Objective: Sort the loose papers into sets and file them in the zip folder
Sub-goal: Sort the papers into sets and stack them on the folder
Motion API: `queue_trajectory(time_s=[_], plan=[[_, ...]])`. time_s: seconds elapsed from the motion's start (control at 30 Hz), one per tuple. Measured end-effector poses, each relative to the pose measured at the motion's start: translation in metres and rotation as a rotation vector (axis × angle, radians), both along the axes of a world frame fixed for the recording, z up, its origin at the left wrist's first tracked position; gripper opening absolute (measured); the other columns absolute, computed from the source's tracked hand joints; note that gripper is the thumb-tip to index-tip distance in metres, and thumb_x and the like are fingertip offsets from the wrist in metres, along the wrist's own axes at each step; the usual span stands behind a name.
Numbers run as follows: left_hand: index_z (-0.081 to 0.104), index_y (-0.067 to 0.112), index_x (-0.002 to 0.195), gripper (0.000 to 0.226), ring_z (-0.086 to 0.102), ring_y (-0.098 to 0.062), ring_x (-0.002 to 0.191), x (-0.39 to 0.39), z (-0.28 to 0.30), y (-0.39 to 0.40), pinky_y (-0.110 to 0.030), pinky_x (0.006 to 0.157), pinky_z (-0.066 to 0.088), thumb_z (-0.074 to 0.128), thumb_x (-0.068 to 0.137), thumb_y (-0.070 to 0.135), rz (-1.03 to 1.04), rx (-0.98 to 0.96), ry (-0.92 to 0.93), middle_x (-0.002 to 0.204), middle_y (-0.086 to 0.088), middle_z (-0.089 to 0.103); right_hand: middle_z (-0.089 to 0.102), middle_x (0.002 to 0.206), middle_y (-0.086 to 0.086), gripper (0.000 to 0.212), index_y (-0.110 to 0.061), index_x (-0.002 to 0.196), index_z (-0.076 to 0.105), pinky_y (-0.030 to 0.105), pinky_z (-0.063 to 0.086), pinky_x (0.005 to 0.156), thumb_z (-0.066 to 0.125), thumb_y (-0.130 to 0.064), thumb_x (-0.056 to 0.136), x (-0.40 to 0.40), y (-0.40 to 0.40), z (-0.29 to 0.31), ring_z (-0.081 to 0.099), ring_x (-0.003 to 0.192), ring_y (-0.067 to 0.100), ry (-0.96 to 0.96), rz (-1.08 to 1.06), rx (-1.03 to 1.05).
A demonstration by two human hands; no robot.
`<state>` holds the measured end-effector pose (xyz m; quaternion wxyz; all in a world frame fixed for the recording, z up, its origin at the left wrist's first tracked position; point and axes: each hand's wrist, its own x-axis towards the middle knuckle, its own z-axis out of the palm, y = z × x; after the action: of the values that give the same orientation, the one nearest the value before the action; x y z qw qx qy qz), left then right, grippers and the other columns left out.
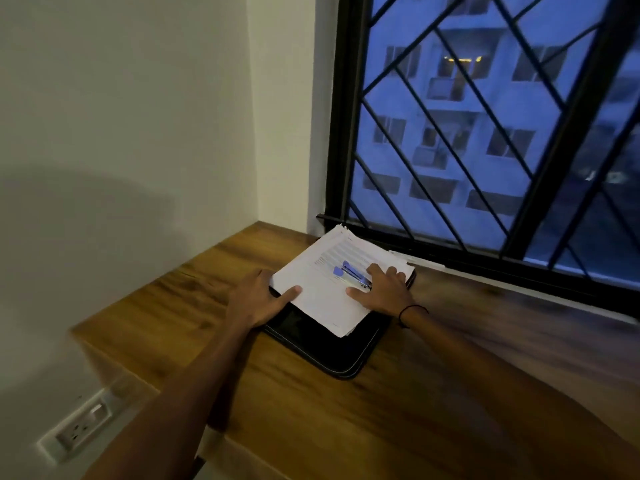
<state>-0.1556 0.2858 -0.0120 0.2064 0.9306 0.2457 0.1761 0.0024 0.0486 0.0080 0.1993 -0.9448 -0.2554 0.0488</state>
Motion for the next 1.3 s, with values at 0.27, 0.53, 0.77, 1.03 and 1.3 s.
queue_trajectory(time_s=[0.27, 0.53, 0.77, 1.03, 1.3], plan=[[0.059, 0.031, 0.123, 0.083, 0.063, -0.013, 0.101, 0.025, -0.005, -0.084, -0.043, 0.085, 0.059, 0.050, 0.069, 0.095, -0.275, -0.121, -0.023, 0.119, 0.009, 0.065, 0.038, 0.136, 0.016, 0.066, -0.027, 0.134, 0.043, 0.046, 0.043, 0.098, 0.056, -0.071, 0.088, -0.036, -0.116, -0.010, 0.033, 0.129, 0.038, -0.042, -0.209, -0.011], [0.074, 0.030, 0.108, 0.050, 0.067, -0.007, 0.083, 0.066, 0.003, -0.144, -0.029, 0.070, 0.055, 0.067, 0.082, 0.071, -0.508, -0.134, -0.029, 0.099, 0.010, 0.075, 0.035, 0.141, 0.020, 0.070, -0.023, 0.136, 0.042, 0.053, 0.044, 0.102, 0.047, -0.074, 0.089, -0.065, -0.184, -0.030, 0.027, 0.134, 0.044, -0.134, -0.443, 0.047], [0.065, 0.039, 0.107, 0.036, 0.065, -0.005, 0.083, 0.107, 0.006, -0.168, -0.027, 0.071, 0.055, 0.074, 0.082, 0.064, -0.640, -0.247, -0.003, 0.091, 0.020, 0.067, 0.042, 0.133, 0.013, 0.066, -0.033, 0.125, 0.046, 0.062, 0.045, 0.093, 0.031, -0.080, 0.082, -0.070, -0.205, -0.039, 0.035, 0.123, 0.037, -0.264, -0.650, 0.021], [0.055, 0.033, 0.121, 0.056, 0.061, -0.012, 0.099, 0.141, -0.009, -0.170, -0.031, 0.081, 0.054, 0.069, 0.082, 0.070, -0.752, -0.162, -0.047, 0.113, 0.011, 0.061, 0.051, 0.123, 0.001, 0.025, -0.037, 0.109, 0.055, 0.050, 0.028, 0.092, 0.050, -0.055, 0.092, -0.068, -0.209, -0.043, 0.039, 0.118, 0.026, -0.436, -0.719, -0.004], [0.060, 0.029, 0.115, 0.035, 0.062, -0.003, 0.094, 0.147, -0.019, -0.174, -0.027, 0.076, 0.056, 0.074, 0.089, 0.048, -0.734, -0.343, -0.191, 0.108, 0.011, 0.065, 0.050, 0.123, 0.000, 0.026, -0.036, 0.112, 0.059, 0.049, 0.031, 0.093, 0.053, -0.053, 0.094, -0.068, -0.210, -0.045, 0.042, 0.117, 0.023, -0.454, -0.733, 0.020]])
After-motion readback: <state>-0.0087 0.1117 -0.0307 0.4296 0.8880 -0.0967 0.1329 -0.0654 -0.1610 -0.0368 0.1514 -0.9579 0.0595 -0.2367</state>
